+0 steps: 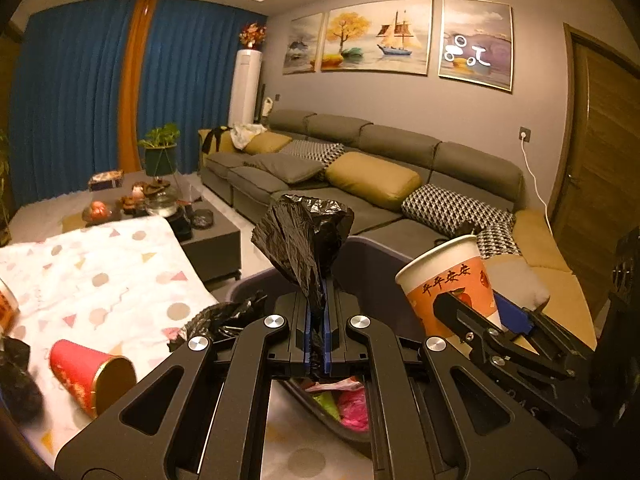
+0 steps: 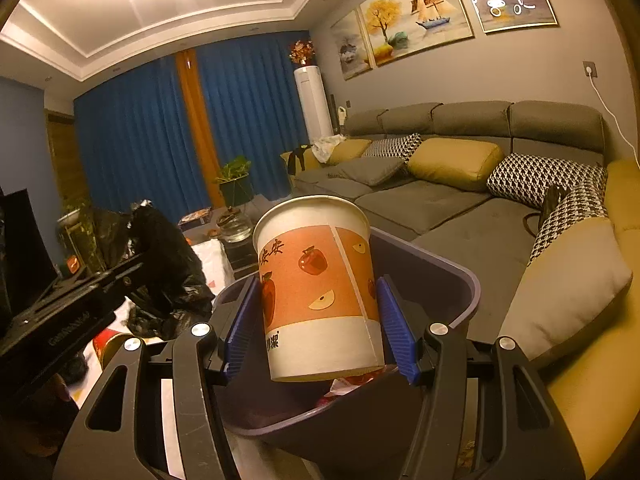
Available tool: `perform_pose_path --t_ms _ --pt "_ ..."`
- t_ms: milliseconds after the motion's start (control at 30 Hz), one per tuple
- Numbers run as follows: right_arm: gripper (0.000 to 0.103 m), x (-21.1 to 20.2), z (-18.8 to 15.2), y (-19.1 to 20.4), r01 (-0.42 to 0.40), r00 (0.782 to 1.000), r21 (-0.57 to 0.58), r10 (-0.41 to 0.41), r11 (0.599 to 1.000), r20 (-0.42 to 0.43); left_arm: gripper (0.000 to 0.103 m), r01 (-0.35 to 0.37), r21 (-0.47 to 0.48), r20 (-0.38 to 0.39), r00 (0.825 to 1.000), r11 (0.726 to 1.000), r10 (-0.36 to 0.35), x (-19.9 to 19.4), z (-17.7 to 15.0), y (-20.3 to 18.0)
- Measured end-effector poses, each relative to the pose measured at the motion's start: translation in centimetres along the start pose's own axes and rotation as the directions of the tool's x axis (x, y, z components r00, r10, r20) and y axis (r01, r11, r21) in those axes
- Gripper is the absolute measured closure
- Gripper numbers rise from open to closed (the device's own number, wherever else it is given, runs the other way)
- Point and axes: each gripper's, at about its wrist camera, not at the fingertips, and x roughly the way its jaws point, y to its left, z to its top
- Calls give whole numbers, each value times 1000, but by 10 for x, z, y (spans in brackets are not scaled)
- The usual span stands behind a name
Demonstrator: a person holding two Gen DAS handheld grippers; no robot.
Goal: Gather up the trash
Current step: 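Carry the black bag and white-orange cup over the grey bin, then open both tools to drop the bag and cup into the bin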
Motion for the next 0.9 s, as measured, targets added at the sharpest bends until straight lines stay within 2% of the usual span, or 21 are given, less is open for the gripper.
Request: perform_pose_path --t_ms 467,900 --pt "44 10 -2 6 2 1000 10 -2 1000 -31 100 50 0 -79 996 999 -50 34 -17 3" --pt "43 19 0 9 1 998 17 0 1000 -55 99 63 9 -131 989 998 -61 42 -29 1"
